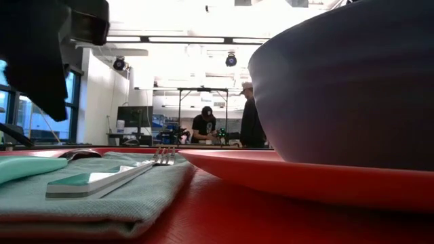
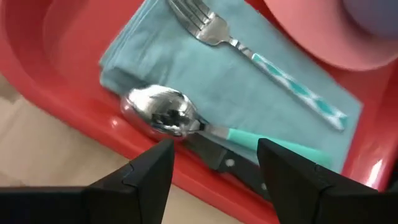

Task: Set up tray
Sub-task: Adjust the blue spoon on the blue napkin

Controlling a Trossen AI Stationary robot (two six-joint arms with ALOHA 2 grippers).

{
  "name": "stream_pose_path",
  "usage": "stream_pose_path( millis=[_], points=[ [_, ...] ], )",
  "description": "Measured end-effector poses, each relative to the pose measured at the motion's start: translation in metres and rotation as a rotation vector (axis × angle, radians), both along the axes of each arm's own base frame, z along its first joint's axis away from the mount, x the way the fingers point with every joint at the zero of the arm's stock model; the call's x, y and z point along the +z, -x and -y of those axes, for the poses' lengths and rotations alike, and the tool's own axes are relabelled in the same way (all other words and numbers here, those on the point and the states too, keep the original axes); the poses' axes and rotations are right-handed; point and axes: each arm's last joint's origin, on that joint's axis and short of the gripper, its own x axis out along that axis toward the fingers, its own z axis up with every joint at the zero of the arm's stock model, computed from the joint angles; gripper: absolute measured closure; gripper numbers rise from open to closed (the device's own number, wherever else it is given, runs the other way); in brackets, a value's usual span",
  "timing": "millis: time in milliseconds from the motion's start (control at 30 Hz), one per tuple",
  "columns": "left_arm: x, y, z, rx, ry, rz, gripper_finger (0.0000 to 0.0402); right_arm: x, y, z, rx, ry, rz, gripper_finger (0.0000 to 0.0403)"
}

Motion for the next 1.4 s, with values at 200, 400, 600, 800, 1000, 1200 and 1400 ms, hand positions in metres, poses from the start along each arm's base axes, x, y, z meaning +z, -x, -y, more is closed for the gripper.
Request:
stream_pose_path(
  millis=[200, 400, 600, 800, 1000, 1200, 1400],
  points=[
    [0.006, 0.004, 0.022, 0.123, 0.184, 0.089, 0.0140, 0.005, 0.007, 0.007, -0.066, -0.107, 0.117, 0.0185],
    [0.016, -0.002, 0.032, 0.211, 0.291, 0.239, 0.0140, 0.004, 0.005, 0.005, -0.032, -0.224, 0.134, 0.0185],
    [0.017, -0.002, 0.033, 0.302, 0.397, 0.227, 0.0140, 0.008, 0.001, 0.002, -0.003, -0.407, 0.240, 0.0185],
    [0.015, -0.004, 0.029, 0.405, 0.466, 0.183, 0.0140, 0.022, 0.002, 0.001, 0.038, -0.451, 0.277, 0.0185],
    [0.010, -0.011, 0.009, 0.475, 0.419, 0.132, 0.0140, 0.046, 0.002, 0.001, 0.124, -0.368, 0.323, 0.0185],
    [0.004, -0.012, -0.007, 0.516, 0.372, 0.026, 0.0140, 0.065, 0.002, 0.001, 0.203, -0.287, 0.355, 0.0185],
    [0.001, -0.012, -0.012, 0.527, 0.406, -0.050, 0.0140, 0.069, 0.002, 0.000, 0.246, -0.265, 0.345, 0.0185]
  ],
)
